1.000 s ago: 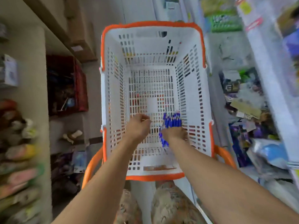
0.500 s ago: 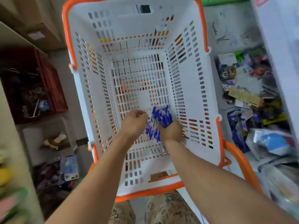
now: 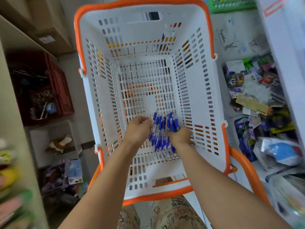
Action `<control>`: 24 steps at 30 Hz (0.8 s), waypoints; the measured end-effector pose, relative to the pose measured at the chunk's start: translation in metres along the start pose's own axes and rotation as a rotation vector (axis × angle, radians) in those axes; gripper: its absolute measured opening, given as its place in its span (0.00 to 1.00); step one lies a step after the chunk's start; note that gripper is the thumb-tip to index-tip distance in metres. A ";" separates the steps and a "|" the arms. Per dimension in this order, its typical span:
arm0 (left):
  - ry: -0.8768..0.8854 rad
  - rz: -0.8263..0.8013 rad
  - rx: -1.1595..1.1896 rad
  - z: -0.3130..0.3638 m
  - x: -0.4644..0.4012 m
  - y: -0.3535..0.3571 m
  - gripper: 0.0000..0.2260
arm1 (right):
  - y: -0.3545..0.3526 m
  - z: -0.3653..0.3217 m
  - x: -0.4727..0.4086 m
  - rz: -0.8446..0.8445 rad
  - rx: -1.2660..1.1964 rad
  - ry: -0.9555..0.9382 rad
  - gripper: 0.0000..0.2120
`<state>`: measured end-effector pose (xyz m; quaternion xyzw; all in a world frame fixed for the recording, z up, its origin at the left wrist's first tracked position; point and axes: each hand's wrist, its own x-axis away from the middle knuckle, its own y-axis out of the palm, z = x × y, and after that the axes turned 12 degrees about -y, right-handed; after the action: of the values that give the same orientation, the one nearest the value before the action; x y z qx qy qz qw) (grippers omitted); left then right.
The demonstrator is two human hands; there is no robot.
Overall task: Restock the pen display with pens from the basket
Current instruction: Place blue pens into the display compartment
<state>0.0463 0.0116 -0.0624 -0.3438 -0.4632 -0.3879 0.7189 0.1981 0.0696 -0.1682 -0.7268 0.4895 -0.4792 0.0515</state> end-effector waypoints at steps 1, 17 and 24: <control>-0.005 0.003 0.005 -0.001 0.000 -0.001 0.07 | -0.004 -0.003 0.001 0.014 -0.024 -0.032 0.06; -0.025 0.043 0.036 -0.038 0.027 -0.016 0.08 | -0.011 -0.018 0.030 -0.117 -0.261 -0.027 0.07; -0.007 0.026 0.062 -0.052 0.041 -0.018 0.07 | -0.012 -0.027 0.038 -0.085 -0.184 -0.057 0.04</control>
<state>0.0628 -0.0509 -0.0396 -0.3284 -0.4730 -0.3629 0.7326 0.1880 0.0574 -0.1220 -0.7617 0.4985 -0.4133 -0.0218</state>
